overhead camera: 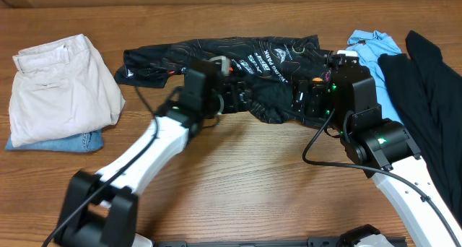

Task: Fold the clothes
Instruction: 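Grasp the jersey's left edge with the left gripper and spread it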

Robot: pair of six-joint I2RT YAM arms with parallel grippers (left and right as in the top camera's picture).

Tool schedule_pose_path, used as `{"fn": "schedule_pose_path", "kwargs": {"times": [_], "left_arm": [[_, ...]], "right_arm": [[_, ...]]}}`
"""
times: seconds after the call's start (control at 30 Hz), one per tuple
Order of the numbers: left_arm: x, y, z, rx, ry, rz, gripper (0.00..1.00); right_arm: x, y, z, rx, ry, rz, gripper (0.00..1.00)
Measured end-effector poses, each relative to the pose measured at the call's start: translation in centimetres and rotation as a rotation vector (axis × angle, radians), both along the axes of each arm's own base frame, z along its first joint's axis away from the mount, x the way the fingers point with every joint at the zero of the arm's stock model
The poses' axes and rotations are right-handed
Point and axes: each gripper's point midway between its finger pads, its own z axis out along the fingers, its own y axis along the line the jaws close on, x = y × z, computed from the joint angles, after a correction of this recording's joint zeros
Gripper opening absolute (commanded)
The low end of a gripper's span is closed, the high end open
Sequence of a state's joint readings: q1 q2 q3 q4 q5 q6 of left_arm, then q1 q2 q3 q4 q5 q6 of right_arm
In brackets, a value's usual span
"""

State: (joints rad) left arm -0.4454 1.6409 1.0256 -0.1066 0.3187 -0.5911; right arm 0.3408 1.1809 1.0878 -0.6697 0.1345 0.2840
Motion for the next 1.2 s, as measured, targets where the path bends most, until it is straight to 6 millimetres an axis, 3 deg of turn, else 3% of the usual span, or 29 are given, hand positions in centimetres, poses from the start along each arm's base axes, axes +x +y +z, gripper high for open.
{"fn": "schedule_pose_path", "kwargs": {"times": [0.13,0.3,0.5,0.57,0.7,0.73,0.8,0.97,1.1,1.17,1.2], "left_arm": [[0.8,-3.7,-3.2,0.0,-0.033,-0.047,0.85],[1.1,-4.4,-9.9,0.063,0.079,-0.055,0.86],[3.6,-6.2,-10.2,0.112,0.087,-0.115,0.84],[4.0,-6.2,-10.2,0.137,0.077,-0.126,0.75],[3.3,-5.4,-11.1,0.192,0.109,-0.141,0.35],[2.7,-5.1,-11.6,0.212,0.14,-0.144,0.33],[1.9,-4.7,-11.9,0.23,0.188,-0.146,0.04],[0.2,-4.3,-12.5,0.238,0.277,-0.168,0.04],[-3.0,-1.7,-11.9,0.317,0.423,-0.19,0.04],[-5.1,1.2,-9.7,0.393,0.503,-0.17,0.1],[-5.7,2.7,-8.1,0.425,0.515,-0.15,0.88]], "right_arm": [[-0.2,-0.1,-0.3,-0.006,0.015,0.0,1.0],[-0.5,-0.2,-0.6,0.001,0.033,-0.01,1.0],[-1.2,-1.9,-1.6,0.016,0.085,-0.153,1.0],[-1.3,-2.8,-1.8,0.015,0.094,-0.206,1.0],[-1.3,-4.3,-2.0,0.024,0.104,-0.281,1.0],[-1.3,-4.7,-2.0,0.027,0.105,-0.299,1.0],[-1.2,-5.3,-2.0,0.031,0.105,-0.324,1.0],[-1.4,-5.5,-2.2,0.032,0.115,-0.334,1.0],[-1.5,-5.6,-2.2,0.027,0.119,-0.338,1.0],[-1.6,-5.8,-2.3,0.021,0.121,-0.343,1.0],[-1.6,-5.8,-2.3,0.019,0.122,-0.344,1.0]]}}
